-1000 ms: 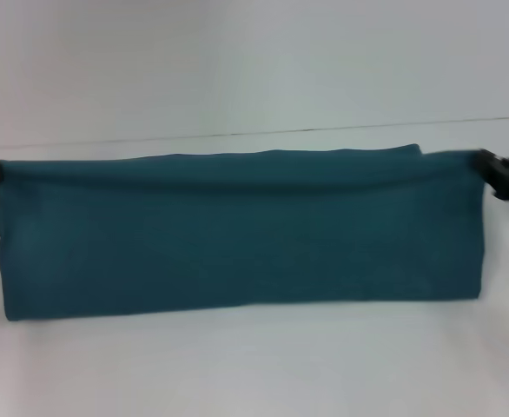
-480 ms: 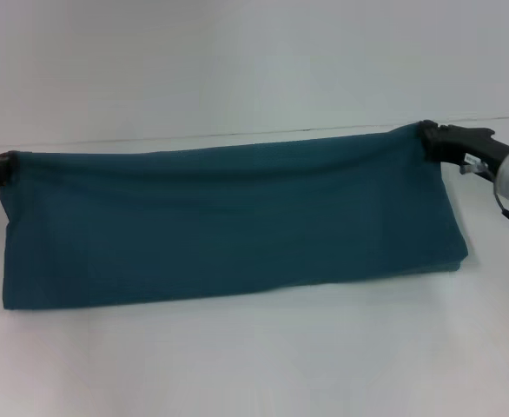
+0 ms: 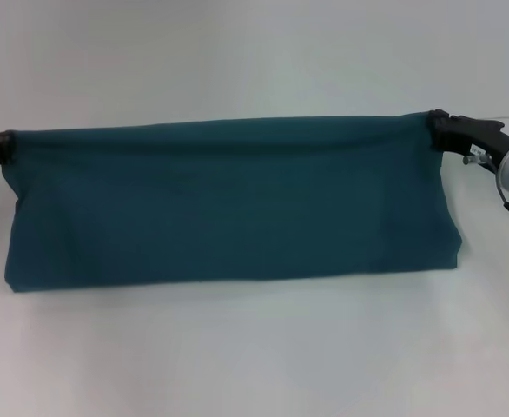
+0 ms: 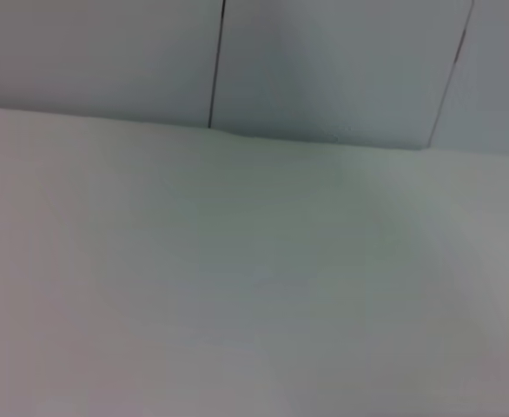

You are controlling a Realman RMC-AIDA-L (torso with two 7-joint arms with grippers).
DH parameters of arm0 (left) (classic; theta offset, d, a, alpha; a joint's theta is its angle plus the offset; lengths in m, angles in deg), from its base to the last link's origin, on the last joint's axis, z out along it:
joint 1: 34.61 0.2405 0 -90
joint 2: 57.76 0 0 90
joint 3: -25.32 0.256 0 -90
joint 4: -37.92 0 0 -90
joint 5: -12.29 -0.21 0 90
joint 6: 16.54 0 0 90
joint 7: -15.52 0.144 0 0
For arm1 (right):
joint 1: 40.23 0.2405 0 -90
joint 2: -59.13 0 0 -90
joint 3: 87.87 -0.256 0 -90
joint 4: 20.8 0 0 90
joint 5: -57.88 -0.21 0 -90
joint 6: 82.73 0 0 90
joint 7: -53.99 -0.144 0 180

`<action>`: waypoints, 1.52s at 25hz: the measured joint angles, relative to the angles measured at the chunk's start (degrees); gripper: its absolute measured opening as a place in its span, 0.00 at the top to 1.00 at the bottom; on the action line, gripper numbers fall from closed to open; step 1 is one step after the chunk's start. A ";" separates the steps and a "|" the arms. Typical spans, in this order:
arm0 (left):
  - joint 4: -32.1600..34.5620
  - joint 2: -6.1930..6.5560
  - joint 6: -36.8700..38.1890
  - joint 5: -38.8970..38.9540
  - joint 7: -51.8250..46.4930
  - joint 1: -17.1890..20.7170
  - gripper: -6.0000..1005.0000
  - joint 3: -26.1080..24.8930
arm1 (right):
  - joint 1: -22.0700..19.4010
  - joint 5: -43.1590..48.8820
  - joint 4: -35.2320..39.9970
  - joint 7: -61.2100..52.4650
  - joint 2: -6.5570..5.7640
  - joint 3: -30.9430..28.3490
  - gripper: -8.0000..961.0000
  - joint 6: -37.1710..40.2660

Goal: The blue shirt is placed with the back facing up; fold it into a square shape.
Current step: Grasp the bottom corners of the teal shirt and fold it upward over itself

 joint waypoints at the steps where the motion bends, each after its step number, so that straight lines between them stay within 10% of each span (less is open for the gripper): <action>1: -0.07 -0.01 -0.53 0.00 0.00 -0.34 0.98 0.08 | 0.13 -0.01 0.04 0.03 -0.02 0.04 0.92 -0.17; 24: -1.88 -2.20 -8.23 0.00 -0.12 -1.37 0.98 7.33 | 0.55 -0.05 -1.33 1.36 0.01 3.00 0.92 -3.20; 29: -1.82 -2.41 -9.85 2.70 -0.34 -0.98 0.85 7.08 | 0.46 -0.05 -0.86 1.36 -0.07 2.94 0.92 -3.93; 38: 3.48 -3.11 -8.40 11.56 -0.14 4.05 0.46 8.81 | -0.28 -0.05 -0.05 0.76 -0.75 2.94 0.42 -2.59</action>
